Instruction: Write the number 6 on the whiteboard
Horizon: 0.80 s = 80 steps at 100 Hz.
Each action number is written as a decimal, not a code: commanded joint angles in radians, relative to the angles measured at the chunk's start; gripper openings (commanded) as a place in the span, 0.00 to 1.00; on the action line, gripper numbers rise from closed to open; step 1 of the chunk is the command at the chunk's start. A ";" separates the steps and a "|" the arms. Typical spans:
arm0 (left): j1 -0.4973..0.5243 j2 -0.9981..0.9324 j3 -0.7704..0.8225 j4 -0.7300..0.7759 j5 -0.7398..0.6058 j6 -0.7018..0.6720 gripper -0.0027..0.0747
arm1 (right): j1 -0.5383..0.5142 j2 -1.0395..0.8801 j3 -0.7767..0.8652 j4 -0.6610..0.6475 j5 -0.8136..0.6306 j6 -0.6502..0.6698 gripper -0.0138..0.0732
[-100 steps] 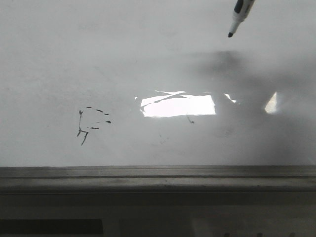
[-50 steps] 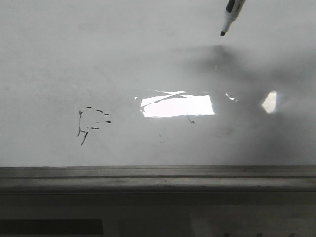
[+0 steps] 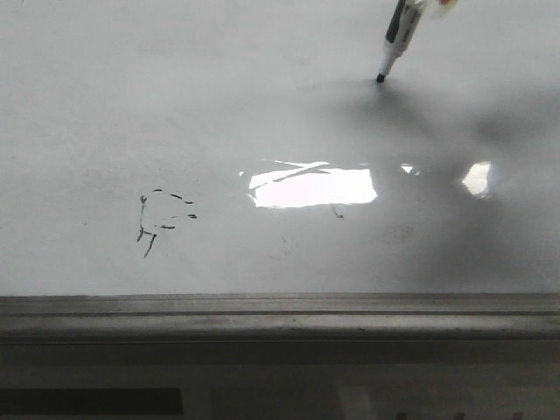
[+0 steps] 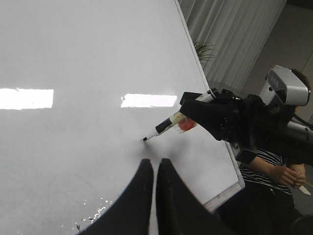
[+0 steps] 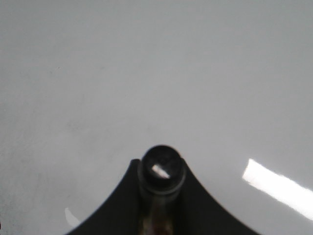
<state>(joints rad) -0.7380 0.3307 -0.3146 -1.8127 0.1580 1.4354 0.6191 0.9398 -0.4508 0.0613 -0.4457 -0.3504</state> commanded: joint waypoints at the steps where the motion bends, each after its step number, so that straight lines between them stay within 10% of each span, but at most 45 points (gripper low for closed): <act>1: -0.001 0.007 -0.029 -0.030 0.018 -0.005 0.01 | -0.001 -0.003 -0.027 0.008 -0.002 -0.007 0.11; 80: -0.001 0.007 -0.029 -0.030 0.018 -0.005 0.01 | 0.021 -0.122 -0.029 0.030 0.357 0.017 0.11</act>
<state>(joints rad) -0.7380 0.3307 -0.3146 -1.8127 0.1580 1.4354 0.6805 0.8397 -0.4565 0.1055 -0.0490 -0.3166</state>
